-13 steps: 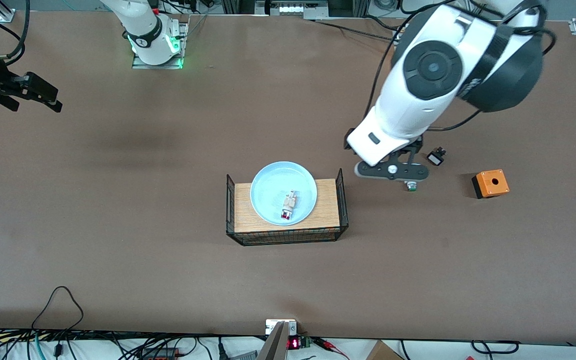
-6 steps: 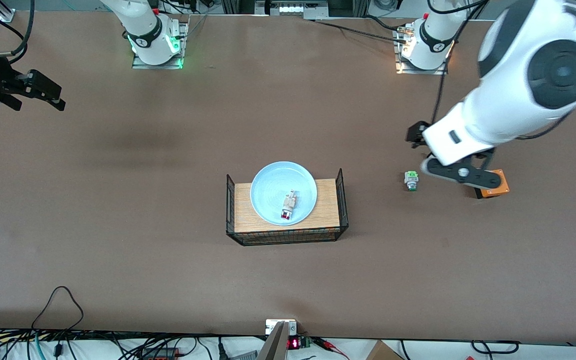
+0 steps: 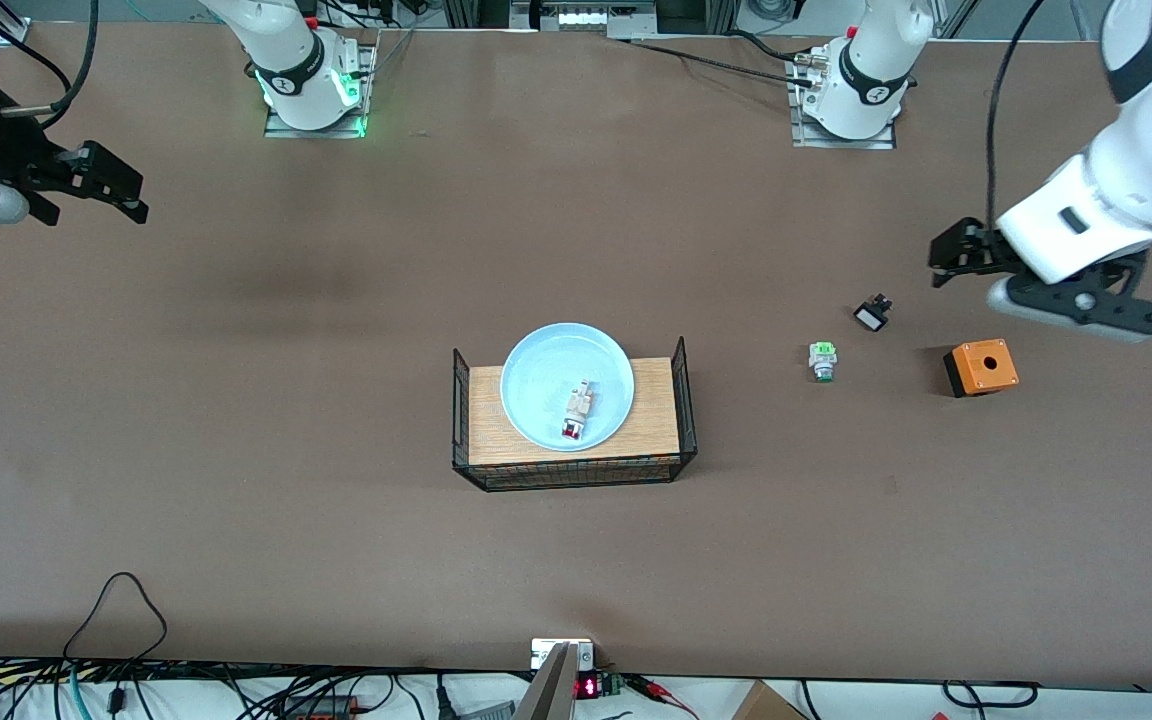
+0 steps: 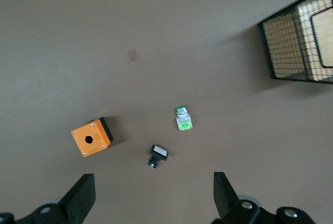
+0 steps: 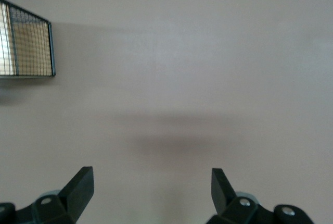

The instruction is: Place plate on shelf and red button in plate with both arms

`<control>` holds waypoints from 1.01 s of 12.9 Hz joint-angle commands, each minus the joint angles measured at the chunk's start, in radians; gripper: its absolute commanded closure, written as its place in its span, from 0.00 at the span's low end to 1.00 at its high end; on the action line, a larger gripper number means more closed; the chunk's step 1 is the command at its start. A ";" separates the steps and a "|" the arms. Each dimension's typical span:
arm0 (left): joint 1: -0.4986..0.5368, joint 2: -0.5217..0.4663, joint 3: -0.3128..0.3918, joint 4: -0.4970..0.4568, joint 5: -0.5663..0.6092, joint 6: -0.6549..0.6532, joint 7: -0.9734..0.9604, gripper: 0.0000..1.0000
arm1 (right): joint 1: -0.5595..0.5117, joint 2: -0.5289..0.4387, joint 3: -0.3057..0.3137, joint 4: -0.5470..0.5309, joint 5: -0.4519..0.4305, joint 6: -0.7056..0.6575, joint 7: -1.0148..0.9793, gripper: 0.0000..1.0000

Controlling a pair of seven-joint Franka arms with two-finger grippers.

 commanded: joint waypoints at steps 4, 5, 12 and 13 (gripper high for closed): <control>0.031 -0.154 0.008 -0.214 -0.019 0.111 0.019 0.00 | 0.003 0.006 0.000 0.017 -0.009 0.010 0.018 0.00; 0.054 -0.137 0.008 -0.191 -0.019 0.106 0.022 0.00 | 0.003 0.008 -0.002 0.017 -0.012 0.005 0.013 0.00; 0.062 -0.128 0.004 -0.174 -0.013 0.083 0.014 0.00 | 0.000 0.010 -0.005 0.026 0.000 0.013 0.004 0.00; 0.062 -0.128 0.002 -0.172 -0.012 0.083 0.015 0.00 | 0.000 0.010 -0.006 0.029 -0.001 0.012 0.005 0.00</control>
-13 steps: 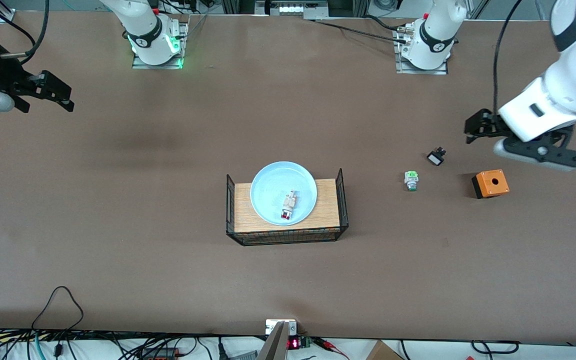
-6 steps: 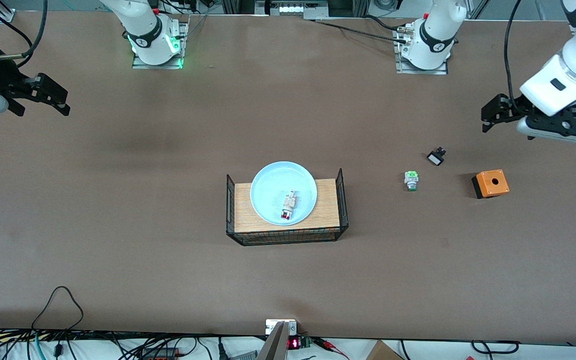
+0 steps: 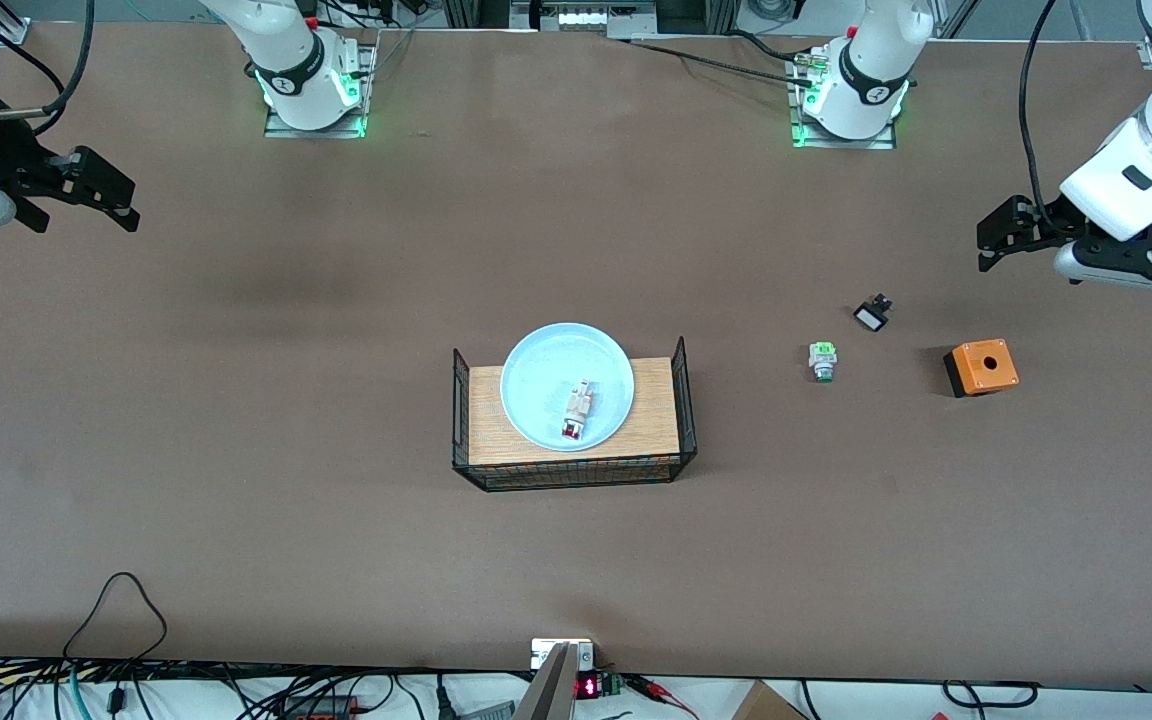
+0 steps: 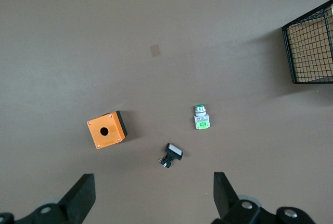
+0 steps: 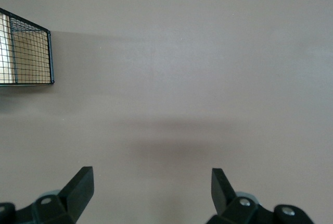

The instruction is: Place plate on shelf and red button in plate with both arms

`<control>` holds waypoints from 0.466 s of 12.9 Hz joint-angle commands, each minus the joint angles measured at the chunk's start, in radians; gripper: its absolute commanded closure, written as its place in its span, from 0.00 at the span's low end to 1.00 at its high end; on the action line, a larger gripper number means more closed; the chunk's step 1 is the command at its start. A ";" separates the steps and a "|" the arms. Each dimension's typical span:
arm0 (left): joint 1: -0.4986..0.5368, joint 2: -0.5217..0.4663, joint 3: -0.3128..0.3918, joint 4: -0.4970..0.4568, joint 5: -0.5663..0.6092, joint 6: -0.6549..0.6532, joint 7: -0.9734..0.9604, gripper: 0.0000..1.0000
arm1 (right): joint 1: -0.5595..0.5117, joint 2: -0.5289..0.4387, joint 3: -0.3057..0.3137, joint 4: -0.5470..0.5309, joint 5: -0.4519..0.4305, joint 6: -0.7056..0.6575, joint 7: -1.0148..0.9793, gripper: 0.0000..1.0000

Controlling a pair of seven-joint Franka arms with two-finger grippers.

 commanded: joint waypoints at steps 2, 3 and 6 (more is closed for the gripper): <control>0.007 0.008 -0.008 0.020 -0.011 -0.018 0.012 0.00 | 0.001 0.009 -0.005 0.028 0.001 -0.007 0.016 0.00; 0.007 0.008 -0.008 0.020 -0.011 -0.018 0.011 0.00 | 0.001 0.009 -0.005 0.028 0.001 -0.010 0.014 0.00; 0.007 0.008 -0.010 0.020 -0.011 -0.019 0.011 0.00 | 0.001 0.009 -0.003 0.028 0.001 -0.014 0.017 0.00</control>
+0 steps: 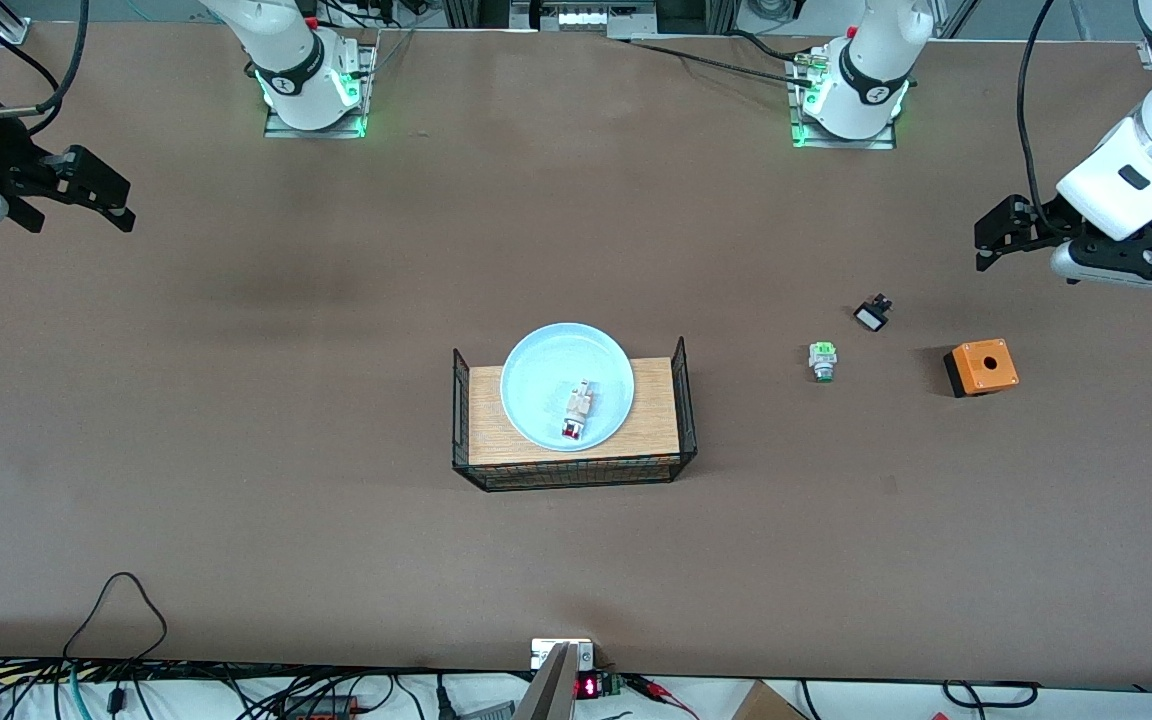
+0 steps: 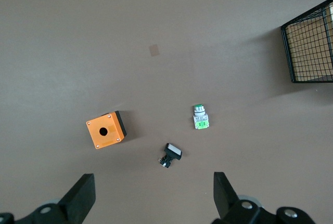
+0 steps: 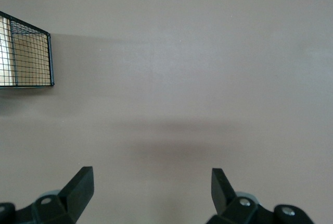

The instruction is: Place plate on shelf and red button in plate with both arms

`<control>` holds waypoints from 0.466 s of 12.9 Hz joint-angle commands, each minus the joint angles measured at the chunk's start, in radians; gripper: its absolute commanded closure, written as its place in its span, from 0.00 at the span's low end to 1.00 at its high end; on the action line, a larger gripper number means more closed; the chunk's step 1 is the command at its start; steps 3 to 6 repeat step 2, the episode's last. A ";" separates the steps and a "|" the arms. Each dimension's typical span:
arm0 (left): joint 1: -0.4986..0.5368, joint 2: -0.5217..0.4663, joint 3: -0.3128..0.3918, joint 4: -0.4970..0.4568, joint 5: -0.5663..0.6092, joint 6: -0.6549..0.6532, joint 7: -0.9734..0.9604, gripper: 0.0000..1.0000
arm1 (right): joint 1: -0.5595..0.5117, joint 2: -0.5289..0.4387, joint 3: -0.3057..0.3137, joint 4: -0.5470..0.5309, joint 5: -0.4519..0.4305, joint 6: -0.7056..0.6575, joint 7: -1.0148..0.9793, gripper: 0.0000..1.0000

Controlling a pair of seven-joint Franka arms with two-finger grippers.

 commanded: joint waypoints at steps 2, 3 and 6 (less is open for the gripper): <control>0.007 0.008 -0.006 0.020 -0.011 -0.019 0.011 0.00 | 0.001 0.009 0.000 0.023 0.001 -0.015 0.015 0.00; 0.007 0.008 -0.006 0.020 -0.011 -0.019 0.011 0.00 | 0.001 0.009 0.000 0.023 0.001 -0.015 0.015 0.00; 0.007 0.008 -0.006 0.020 -0.011 -0.019 0.011 0.00 | 0.001 0.009 0.000 0.023 0.001 -0.015 0.015 0.00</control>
